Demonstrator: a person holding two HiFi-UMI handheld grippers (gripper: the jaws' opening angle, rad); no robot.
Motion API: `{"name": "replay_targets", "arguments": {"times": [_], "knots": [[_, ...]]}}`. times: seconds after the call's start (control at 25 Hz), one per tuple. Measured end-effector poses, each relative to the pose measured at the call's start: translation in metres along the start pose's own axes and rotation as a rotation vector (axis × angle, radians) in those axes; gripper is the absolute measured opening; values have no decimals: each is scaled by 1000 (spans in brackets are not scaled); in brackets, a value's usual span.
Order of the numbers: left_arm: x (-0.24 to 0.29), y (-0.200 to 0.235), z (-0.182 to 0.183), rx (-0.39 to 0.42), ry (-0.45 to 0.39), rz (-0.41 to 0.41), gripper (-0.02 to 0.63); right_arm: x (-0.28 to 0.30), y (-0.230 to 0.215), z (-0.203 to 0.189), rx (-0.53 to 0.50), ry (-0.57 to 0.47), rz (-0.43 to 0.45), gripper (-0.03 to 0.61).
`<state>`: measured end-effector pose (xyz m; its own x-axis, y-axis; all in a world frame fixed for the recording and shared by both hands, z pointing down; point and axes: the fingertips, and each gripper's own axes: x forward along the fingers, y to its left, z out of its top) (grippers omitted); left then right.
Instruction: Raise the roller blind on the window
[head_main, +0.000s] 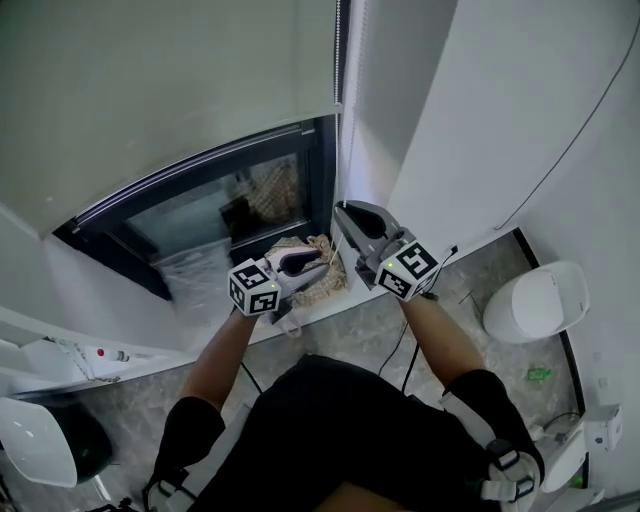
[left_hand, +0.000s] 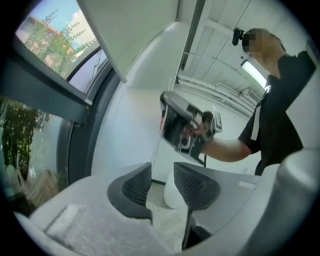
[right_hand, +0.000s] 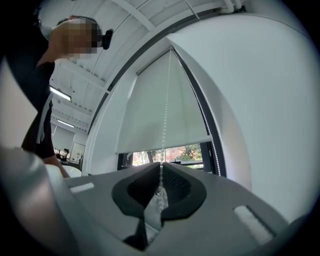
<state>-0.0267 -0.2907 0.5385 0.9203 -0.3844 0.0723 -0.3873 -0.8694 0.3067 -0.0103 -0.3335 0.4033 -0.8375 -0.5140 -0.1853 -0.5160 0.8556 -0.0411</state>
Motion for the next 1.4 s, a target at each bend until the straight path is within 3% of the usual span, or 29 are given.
{"name": "replay_targets", "arguments": {"times": [0.2, 0.4, 0.6, 0.72, 1.04, 1.2, 1.4], "knots": [[-15, 3, 100, 40, -197, -25, 146, -2, -2, 0, -8, 10, -1, 11], [-11, -31, 211, 143, -358, -122, 146, -1, 2, -2, 17, 6, 8, 11], [11, -69, 280, 233, -418, -223, 161, -3, 10, -1, 21, -1, 16, 11], [17, -77, 298, 258, -432, -240, 161, -6, 12, -1, 24, -3, 9, 11], [25, -75, 316, 209, -459, -265, 155, -15, 13, 0, 18, 5, 11, 12], [28, -71, 311, 241, -433, -209, 21, -15, 15, 1, 26, 0, 13, 12], [24, -70, 305, 208, -448, -203, 8, -19, 19, -4, 24, 9, 20, 12]]}}
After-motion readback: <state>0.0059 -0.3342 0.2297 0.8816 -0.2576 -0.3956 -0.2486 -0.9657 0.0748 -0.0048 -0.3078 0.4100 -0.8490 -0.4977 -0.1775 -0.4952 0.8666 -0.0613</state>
